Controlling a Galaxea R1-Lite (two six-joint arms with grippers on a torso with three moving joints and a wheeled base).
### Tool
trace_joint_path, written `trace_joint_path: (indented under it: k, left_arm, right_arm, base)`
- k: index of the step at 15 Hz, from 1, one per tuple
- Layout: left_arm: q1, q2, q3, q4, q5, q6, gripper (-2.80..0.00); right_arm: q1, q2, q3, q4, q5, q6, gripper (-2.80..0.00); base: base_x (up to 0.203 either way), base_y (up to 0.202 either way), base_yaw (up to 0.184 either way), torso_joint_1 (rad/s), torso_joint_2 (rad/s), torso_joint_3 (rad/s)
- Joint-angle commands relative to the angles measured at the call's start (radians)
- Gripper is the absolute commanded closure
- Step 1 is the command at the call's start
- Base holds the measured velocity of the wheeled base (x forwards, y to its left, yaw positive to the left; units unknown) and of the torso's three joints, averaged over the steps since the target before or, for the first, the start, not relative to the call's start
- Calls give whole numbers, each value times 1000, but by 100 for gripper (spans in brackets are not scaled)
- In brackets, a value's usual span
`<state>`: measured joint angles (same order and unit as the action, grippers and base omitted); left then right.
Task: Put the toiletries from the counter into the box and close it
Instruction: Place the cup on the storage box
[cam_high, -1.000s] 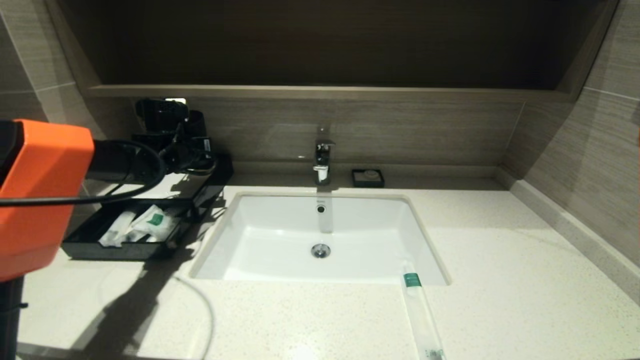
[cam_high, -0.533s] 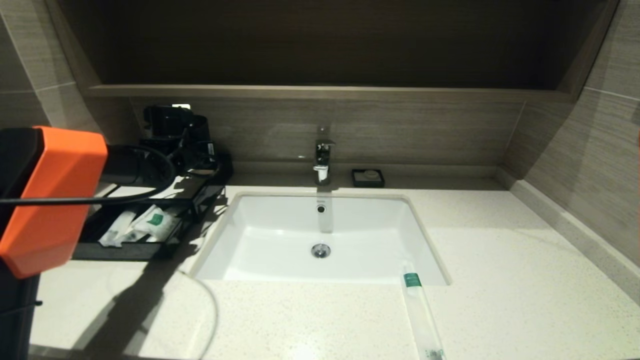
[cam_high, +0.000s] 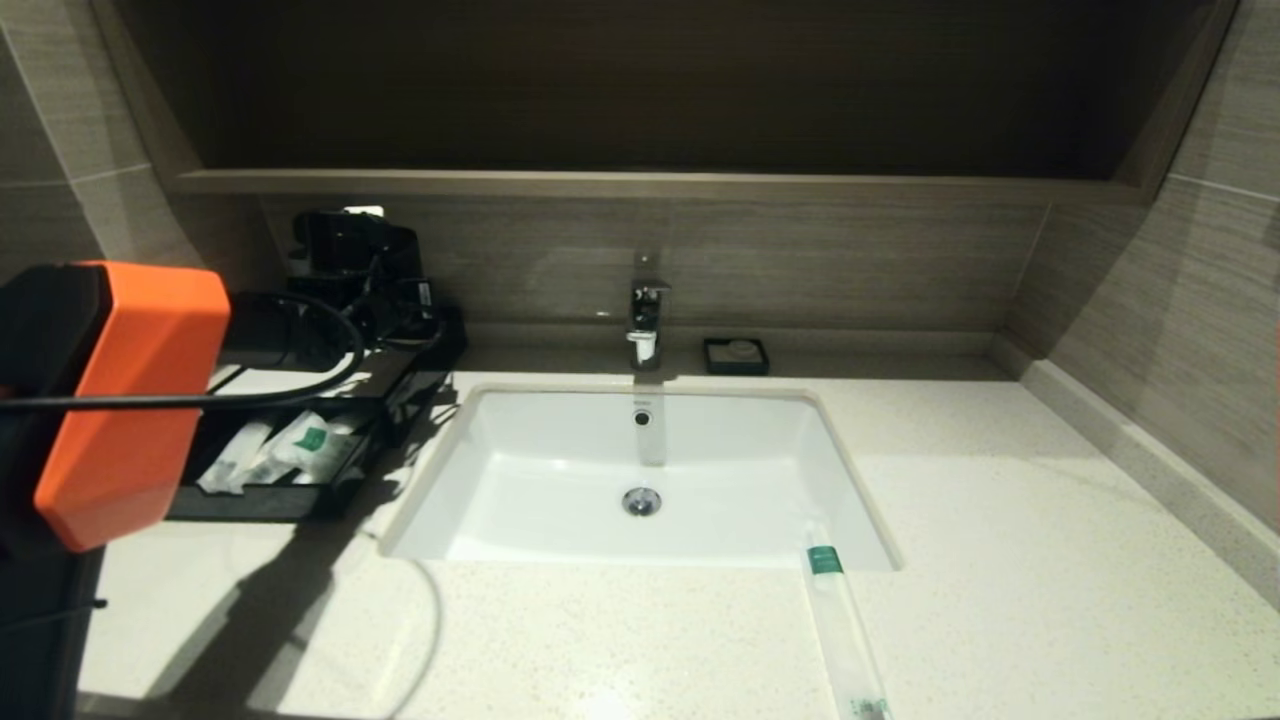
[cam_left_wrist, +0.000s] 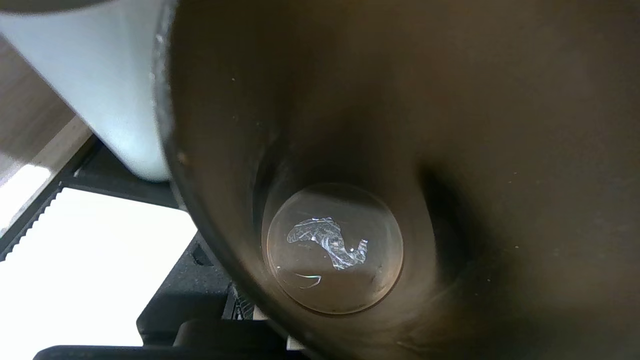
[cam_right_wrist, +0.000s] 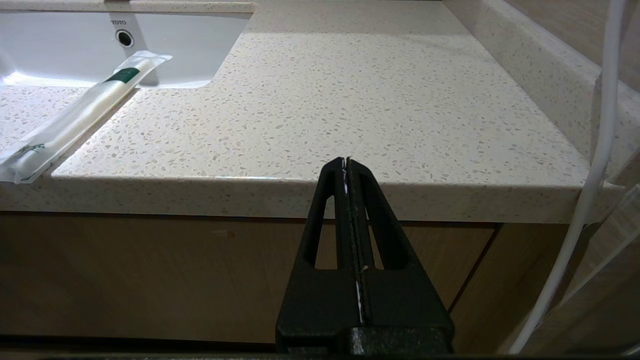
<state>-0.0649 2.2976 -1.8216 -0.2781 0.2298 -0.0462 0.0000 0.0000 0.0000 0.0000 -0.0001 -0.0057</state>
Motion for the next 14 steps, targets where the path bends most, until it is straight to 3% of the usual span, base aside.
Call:
trace_joint_path:
  k: [1, 11, 14]
  left_arm:
    - [0, 23, -27, 0, 2, -1, 0]
    - [3, 89, -102, -5, -29, -7, 0]
    - [16, 80, -105, -9, -82, -20, 0]
  right_arm:
    - [0, 0, 0, 0, 0, 0, 0]
    - [0, 0, 0, 0, 0, 0, 0]
    - [0, 0, 0, 0, 0, 0, 0]
  base:
    - [0, 0, 0, 0, 0, 0]
    - [0, 0, 0, 0, 0, 0]
    - [0, 0, 0, 0, 0, 0]
